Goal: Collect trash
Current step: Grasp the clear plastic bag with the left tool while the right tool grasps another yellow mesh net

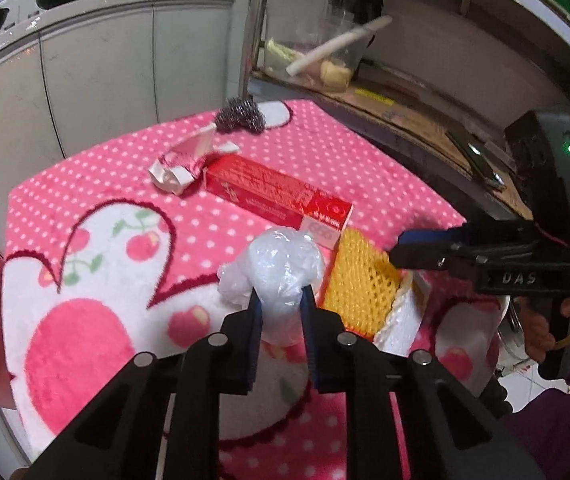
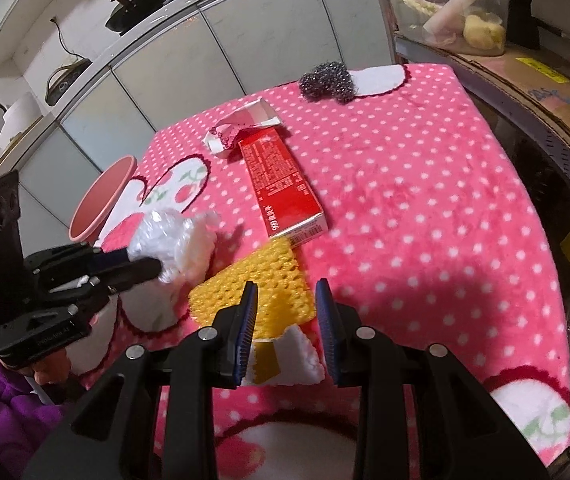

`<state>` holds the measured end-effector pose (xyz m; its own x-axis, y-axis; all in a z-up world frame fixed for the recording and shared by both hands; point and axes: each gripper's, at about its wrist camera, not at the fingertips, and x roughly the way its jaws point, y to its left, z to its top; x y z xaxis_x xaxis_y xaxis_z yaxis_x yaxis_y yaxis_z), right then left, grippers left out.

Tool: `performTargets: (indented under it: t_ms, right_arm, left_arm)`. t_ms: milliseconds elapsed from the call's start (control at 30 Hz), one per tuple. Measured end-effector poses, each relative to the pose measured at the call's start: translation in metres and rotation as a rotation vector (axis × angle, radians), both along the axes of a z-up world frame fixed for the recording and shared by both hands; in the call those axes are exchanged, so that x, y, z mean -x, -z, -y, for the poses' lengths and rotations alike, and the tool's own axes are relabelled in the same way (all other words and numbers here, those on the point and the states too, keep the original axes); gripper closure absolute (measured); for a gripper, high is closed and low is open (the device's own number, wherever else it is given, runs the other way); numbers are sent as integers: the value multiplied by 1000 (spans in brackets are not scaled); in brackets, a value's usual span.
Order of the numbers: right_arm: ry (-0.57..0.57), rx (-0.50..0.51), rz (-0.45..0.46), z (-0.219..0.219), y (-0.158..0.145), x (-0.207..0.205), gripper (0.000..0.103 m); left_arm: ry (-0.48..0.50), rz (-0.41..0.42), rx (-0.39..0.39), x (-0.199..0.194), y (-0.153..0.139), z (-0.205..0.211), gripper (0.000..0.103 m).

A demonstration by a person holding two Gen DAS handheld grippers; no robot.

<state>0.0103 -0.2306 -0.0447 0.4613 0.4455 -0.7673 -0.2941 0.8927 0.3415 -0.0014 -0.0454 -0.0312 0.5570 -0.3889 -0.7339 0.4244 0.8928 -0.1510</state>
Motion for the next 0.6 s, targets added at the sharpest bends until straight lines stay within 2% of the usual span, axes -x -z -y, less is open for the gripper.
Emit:
performTargets:
  t_ms: [167,367,533,600]
  right_arm:
    - [-29,22,-13,-7,4,-7,73]
    - [-49,65,-61,-14,20,-18,72]
    - [-109,10,-29,-23,13,-10,72]
    - [-130,15,-7,-28,9,-6,76]
  left_arm:
    - [-54,20,36,1,-10,-15,86]
    - [-104,3,69,1,-11,-30,86]
    - [-122,6,78,3,-12,-34,86]
    - [-130,10,83,3,-13,-37,86]
